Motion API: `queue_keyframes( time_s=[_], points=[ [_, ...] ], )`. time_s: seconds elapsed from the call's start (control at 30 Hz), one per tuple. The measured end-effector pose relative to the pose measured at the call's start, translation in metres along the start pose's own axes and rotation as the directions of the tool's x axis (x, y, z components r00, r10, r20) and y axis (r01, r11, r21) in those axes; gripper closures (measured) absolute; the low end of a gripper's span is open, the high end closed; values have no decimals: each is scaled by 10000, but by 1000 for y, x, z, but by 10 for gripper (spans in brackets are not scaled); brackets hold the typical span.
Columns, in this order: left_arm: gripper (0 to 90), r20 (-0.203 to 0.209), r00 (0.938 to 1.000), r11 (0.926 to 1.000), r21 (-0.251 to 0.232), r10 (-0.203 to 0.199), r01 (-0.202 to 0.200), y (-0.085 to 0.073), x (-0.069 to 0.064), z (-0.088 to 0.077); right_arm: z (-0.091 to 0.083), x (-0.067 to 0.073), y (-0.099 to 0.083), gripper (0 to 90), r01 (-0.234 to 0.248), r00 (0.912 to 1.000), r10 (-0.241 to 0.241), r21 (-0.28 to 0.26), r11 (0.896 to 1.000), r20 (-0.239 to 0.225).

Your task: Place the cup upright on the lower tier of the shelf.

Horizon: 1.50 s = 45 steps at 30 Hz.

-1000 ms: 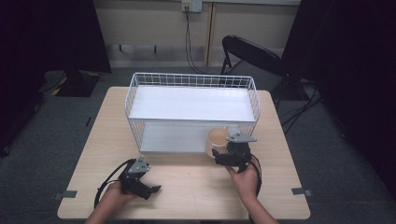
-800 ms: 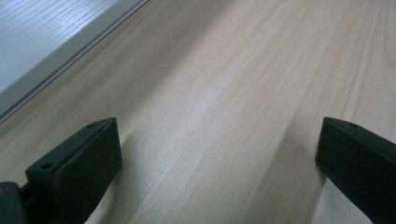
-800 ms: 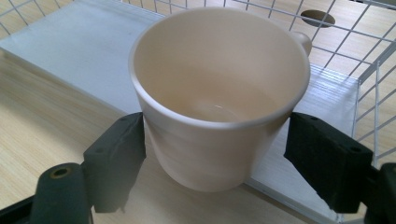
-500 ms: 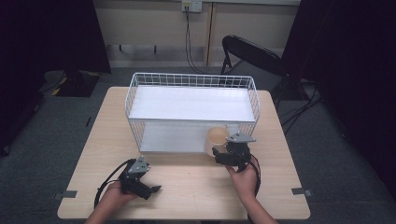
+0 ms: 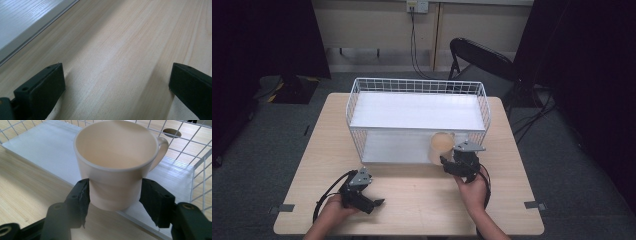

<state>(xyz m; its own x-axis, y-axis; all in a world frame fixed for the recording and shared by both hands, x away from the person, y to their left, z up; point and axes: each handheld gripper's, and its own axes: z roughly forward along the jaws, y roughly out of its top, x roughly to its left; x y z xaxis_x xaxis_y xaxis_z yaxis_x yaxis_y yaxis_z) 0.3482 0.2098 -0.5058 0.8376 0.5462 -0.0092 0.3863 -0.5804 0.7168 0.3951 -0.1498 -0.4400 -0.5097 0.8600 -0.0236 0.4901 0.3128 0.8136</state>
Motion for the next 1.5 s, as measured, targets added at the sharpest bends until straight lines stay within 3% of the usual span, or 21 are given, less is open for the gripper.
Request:
queue_keyframes(
  time_s=[0.47, 1.3, 1.37, 1.5],
  points=[
    [0, 3, 10000, 10000, 1, 3, -3, 0, 0, 0, 3, 1, 3, 490, 24, 10000, -24, -120, 9999, 15],
    [0, 3, 10000, 10000, -1, -4, 4, 0, 0, 0, 6, 0, 8, 810, 216, 9997, -212, -250, 9995, 144],
    [0, 2, 10000, 10000, 1, -1, 1, 0, 0, 0, 6, 0, 8, 772, 155, 9998, -152, -246, 9996, 108],
    [0, 1, 10000, 10000, 3, 3, -3, 0, 0, 0, 5, -1, 8, 498, -2, 9998, 9, -351, 9994, 204]
  ],
)
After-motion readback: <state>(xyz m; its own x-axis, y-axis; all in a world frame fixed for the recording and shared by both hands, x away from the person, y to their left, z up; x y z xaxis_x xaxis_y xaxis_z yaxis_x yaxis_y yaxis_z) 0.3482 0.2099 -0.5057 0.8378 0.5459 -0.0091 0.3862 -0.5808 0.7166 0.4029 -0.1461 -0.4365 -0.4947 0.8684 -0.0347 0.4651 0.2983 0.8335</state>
